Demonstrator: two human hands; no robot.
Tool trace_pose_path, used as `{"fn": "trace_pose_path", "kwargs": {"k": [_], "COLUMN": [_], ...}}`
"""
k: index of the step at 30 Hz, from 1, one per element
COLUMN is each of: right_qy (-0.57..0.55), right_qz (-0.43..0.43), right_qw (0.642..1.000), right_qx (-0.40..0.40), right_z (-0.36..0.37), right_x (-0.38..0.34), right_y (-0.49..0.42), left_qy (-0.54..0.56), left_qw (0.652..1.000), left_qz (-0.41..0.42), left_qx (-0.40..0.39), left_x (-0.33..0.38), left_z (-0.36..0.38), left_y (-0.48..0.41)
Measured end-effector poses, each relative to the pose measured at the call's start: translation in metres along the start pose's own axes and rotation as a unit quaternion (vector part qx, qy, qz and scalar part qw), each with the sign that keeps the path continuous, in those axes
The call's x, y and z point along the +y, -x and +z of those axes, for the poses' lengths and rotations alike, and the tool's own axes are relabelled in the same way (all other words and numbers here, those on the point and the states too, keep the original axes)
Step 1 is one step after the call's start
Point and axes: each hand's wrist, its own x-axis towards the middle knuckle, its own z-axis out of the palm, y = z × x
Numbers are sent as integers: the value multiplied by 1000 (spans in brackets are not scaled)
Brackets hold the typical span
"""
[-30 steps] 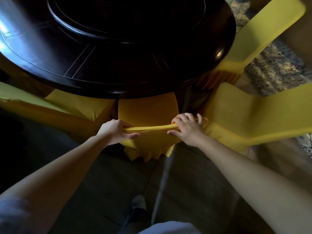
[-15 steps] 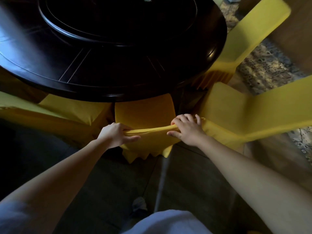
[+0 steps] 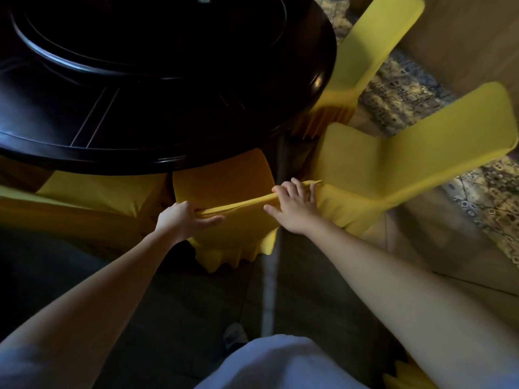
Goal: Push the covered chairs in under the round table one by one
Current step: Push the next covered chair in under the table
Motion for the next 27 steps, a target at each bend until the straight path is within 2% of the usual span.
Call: {"fn": "trace_pose_path", "kwargs": {"k": [6, 11, 15, 17, 22, 27], "right_qy": [-14, -20, -39, -53, -63, -74], "right_qz": [-2, -33, -58, -74, -108, -60], "right_qw": [1000, 999, 998, 996, 991, 994], "right_qx": [-8, -2, 10, 18, 44, 55], "right_z": [-1, 1, 0, -2, -7, -20], "right_x": [0, 11, 17, 21, 51, 116], "right_y": [10, 11, 10, 11, 22, 35], "left_qy": [-36, -87, -57, -64, -73, -96], "left_qw": [999, 996, 992, 990, 995, 992], "left_qz": [-1, 22, -16, -29, 8, 74], "left_qx": [-28, -2, -108, -124, -66, -33], "left_x": [7, 12, 12, 22, 75, 174], "left_z": [-3, 6, 8, 5, 21, 59], "left_y": [2, 4, -7, -8, -10, -33]}}
